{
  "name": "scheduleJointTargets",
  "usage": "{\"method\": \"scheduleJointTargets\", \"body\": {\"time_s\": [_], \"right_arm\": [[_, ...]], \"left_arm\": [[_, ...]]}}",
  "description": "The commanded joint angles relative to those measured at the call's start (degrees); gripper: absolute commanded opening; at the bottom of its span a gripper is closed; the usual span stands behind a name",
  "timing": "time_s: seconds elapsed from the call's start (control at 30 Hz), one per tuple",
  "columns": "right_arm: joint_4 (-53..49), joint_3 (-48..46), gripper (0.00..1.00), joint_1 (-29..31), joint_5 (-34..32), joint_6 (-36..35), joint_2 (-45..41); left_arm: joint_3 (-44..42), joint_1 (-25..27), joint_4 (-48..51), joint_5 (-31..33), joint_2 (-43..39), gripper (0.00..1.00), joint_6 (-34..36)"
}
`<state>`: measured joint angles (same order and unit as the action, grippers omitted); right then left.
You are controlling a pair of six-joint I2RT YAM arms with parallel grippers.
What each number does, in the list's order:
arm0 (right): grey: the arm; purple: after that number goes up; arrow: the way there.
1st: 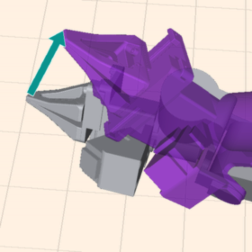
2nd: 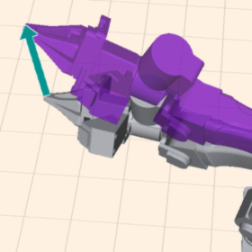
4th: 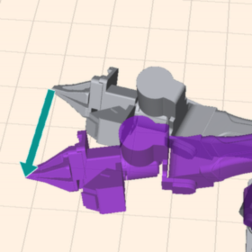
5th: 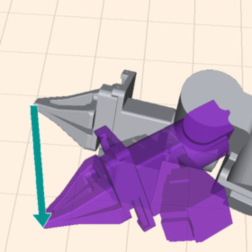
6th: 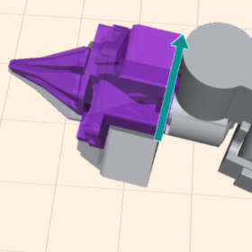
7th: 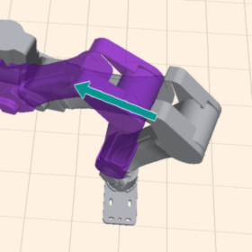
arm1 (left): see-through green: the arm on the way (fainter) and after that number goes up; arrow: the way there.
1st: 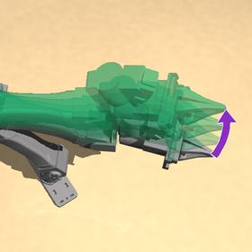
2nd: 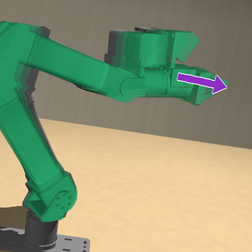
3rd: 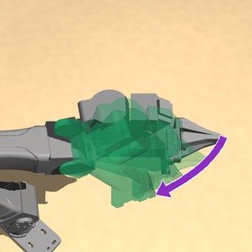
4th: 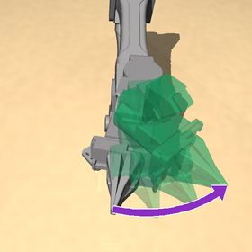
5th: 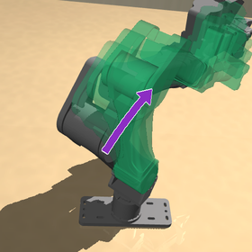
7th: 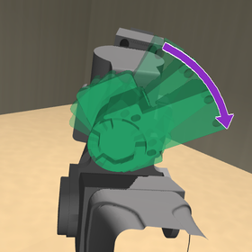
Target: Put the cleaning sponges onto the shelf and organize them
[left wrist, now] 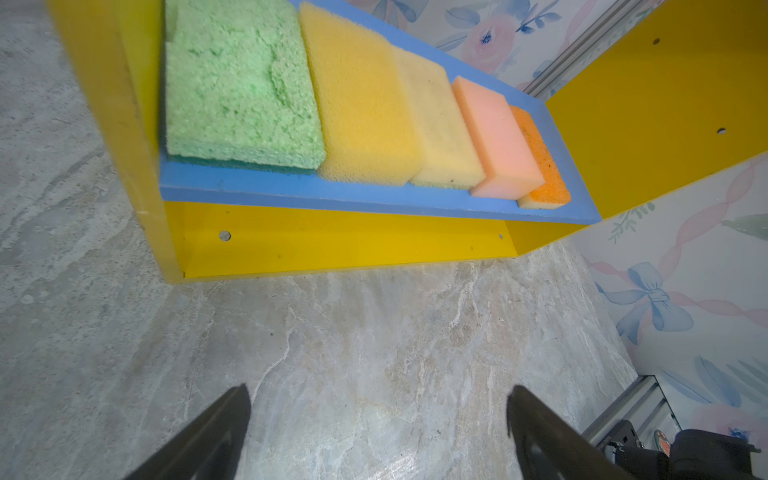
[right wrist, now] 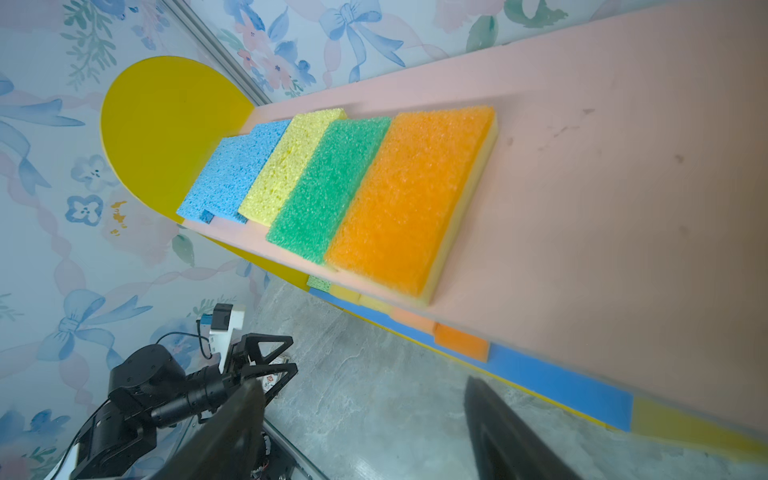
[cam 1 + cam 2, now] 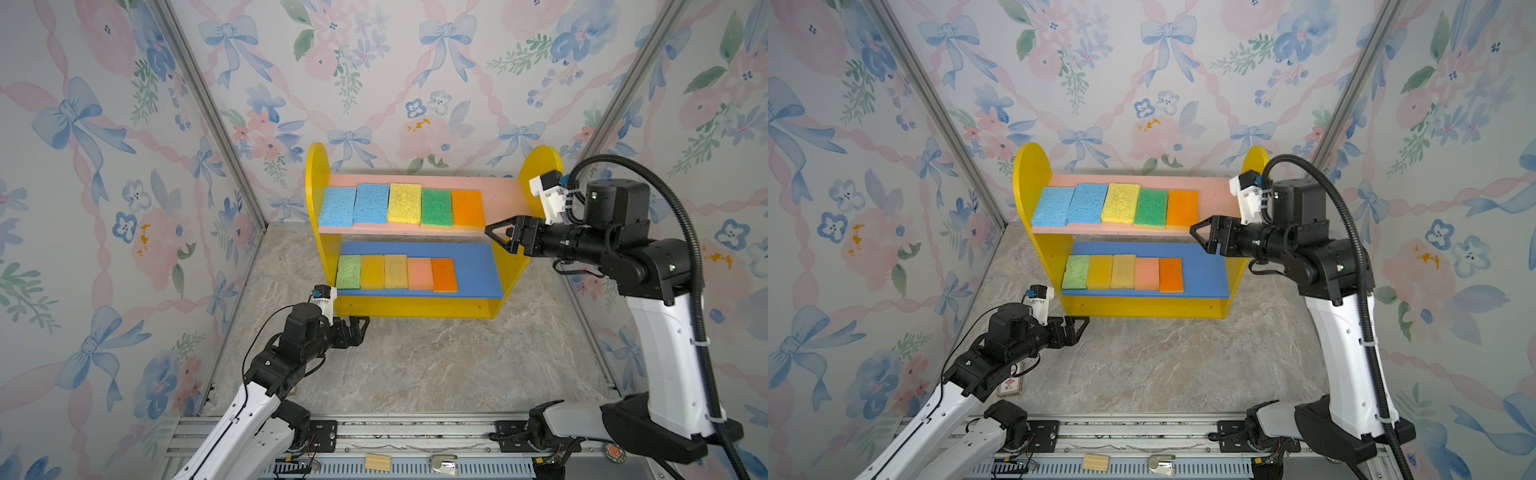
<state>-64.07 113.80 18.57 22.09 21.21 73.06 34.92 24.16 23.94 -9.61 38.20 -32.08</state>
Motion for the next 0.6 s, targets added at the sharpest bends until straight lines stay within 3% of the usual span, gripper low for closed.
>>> {"method": "scheduleJointTargets", "body": {"time_s": [0.0, 0.2, 0.3, 0.57], "right_arm": [[1.0, -10.1, 0.81, 0.7, 0.0, 2.3, -7.2], [0.4, -30.9, 0.90, 0.7, -5.1, 1.6, -21.0], [-0.8, -36.6, 0.98, 0.2, -8.8, 0.0, -25.5], [-0.6, -45.3, 0.97, -3.7, -22.6, -4.4, -32.7]], "left_arm": [[-0.7, -0.3, 0.2, 0.4, -0.7, 0.98, 0.7], [-0.7, -0.4, 0.2, 1.0, -0.9, 0.98, 0.5], [-0.8, -0.3, 0.3, 2.0, -0.8, 0.98, 0.2], [-1.0, -0.3, 0.9, 8.4, -1.8, 0.98, -1.6]]}}
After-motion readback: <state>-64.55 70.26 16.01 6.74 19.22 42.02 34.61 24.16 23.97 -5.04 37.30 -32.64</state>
